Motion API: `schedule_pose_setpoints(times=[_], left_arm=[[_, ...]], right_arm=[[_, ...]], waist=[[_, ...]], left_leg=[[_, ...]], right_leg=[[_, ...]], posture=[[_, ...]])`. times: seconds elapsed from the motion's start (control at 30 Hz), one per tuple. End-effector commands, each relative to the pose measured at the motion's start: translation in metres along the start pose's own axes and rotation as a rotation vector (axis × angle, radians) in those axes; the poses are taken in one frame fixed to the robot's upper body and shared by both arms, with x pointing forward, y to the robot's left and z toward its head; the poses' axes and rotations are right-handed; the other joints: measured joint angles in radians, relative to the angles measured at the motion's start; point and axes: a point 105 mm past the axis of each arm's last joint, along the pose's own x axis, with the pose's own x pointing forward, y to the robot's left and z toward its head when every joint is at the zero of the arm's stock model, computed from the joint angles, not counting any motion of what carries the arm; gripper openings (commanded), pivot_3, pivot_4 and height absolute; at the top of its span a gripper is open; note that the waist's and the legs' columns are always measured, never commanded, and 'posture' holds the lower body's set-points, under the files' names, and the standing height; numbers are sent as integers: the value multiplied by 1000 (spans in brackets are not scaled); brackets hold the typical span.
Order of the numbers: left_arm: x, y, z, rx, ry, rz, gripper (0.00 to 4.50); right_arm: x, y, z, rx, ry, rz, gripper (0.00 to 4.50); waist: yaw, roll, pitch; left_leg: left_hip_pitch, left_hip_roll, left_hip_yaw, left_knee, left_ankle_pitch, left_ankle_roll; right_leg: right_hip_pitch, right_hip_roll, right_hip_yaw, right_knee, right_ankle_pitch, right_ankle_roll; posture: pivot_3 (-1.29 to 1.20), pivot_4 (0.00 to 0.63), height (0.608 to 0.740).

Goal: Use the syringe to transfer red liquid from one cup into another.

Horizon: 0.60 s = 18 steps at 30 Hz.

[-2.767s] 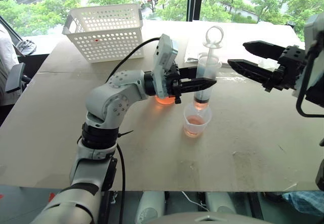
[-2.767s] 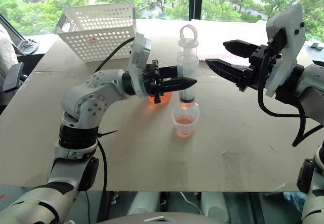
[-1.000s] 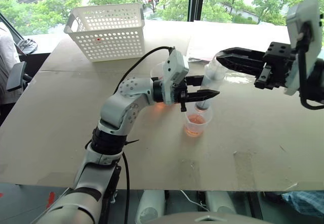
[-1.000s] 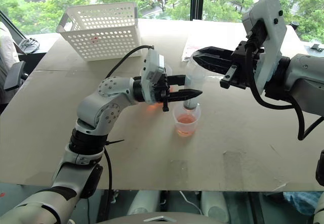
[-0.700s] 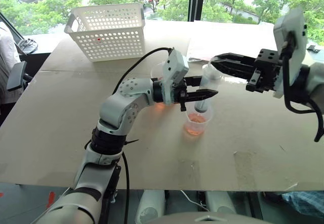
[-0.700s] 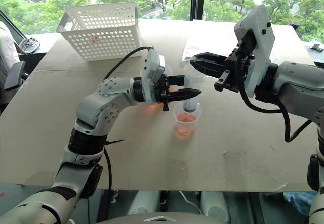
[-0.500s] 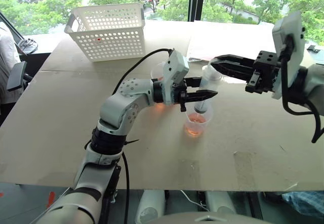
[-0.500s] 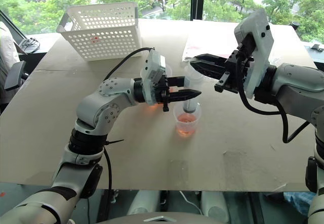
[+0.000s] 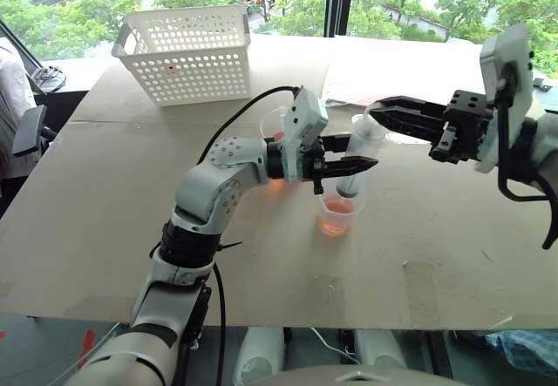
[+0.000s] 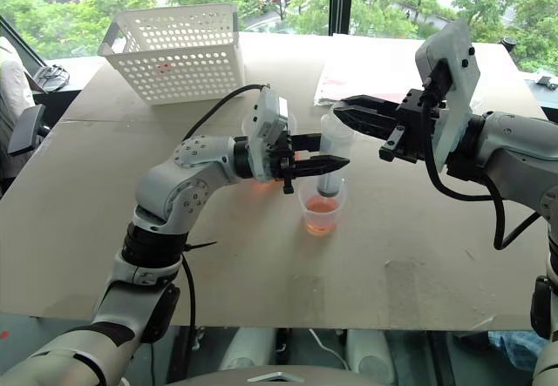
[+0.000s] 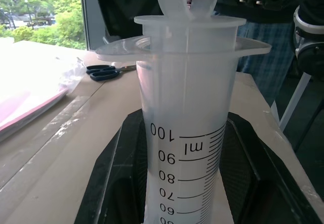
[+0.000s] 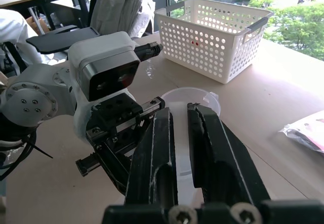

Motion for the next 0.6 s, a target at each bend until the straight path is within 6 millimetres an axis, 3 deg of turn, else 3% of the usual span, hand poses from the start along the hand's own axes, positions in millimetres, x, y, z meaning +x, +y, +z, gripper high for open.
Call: schedule_pose_setpoints(times=[0.03, 0.1, 0.23, 0.33, 0.5, 0.6], left_arm=[[-3, -5, 35, 103, -117, 0, 1360], [-3, -6, 36, 102, -122, 1, 1360], [-3, -6, 38, 104, -124, -1, 1360], [-5, -6, 38, 109, -123, 9, 1360], [-9, -2, 48, 86, -159, 41, 1360], [-16, 7, 65, -11, -222, 87, 1360]], right_arm=[[1, 12, -6, 7, 34, 60, 2133], [-2, 11, -3, 10, 21, 55, 3063], [-9, 8, 1, 51, -16, 43, 3063], [-8, 7, 2, 63, -50, 30, 3856], [-13, 5, 14, 122, -162, 30, 3856], [-24, 6, 15, 102, -194, 51, 3856]], waist=[[-1, 0, 0], [-1, 0, 0], [1, 0, 0], [1, 0, 0], [0, 0, 0], [5, 0, 0]], left_leg=[[0, 0, 0, 0, 0, 0], [0, 0, 0, 0, 0, 0], [0, 0, 0, 0, 0, 0], [0, 0, 0, 0, 0, 0], [0, 0, 0, 0, 0, 0], [-1, 0, -1, 1, 0, 0]], right_leg=[[0, 0, 0, 0, 0, 0], [0, 0, 0, 0, 0, 0], [0, 0, 0, 0, 0, 0], [0, 0, 0, 0, 0, 0], [0, 0, 0, 0, 0, 0], [0, 0, 0, 0, 0, 0]], posture=[[0, 150, 740], [0, 150, 740], [0, 150, 740], [0, 150, 740], [0, 150, 740], [0, 150, 740]])
